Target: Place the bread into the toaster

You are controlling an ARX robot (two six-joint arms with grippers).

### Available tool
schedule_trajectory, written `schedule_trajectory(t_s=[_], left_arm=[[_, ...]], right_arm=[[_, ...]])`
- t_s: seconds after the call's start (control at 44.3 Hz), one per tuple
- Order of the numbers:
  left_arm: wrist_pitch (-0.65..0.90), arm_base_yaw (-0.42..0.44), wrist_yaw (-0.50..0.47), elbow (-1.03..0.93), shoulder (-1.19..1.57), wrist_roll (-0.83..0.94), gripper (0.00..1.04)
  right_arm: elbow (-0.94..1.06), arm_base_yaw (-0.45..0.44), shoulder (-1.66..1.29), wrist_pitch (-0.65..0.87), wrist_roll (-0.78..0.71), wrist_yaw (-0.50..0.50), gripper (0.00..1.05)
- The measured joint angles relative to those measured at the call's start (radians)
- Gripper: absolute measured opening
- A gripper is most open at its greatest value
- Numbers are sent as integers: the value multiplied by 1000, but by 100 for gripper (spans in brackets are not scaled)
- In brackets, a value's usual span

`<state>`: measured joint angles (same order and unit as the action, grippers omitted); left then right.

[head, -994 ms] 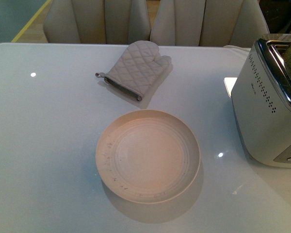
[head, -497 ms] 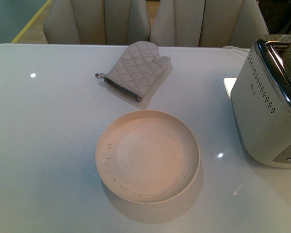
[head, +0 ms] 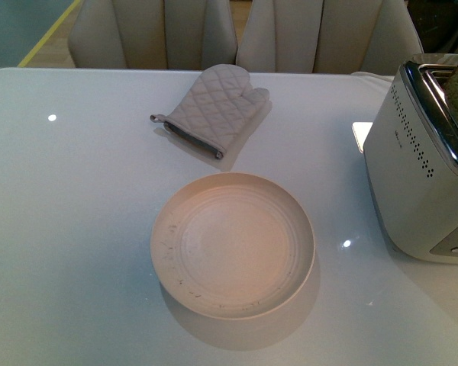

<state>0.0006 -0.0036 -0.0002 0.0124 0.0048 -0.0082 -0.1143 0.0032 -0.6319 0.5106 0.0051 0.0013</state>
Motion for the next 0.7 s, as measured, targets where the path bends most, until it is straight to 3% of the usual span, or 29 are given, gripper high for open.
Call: schedule_trajectory(t_s=[0.7], left_arm=[[0, 0, 0, 0, 0, 0, 98]], right_arm=[[97, 0, 302, -179, 0, 0, 2]])
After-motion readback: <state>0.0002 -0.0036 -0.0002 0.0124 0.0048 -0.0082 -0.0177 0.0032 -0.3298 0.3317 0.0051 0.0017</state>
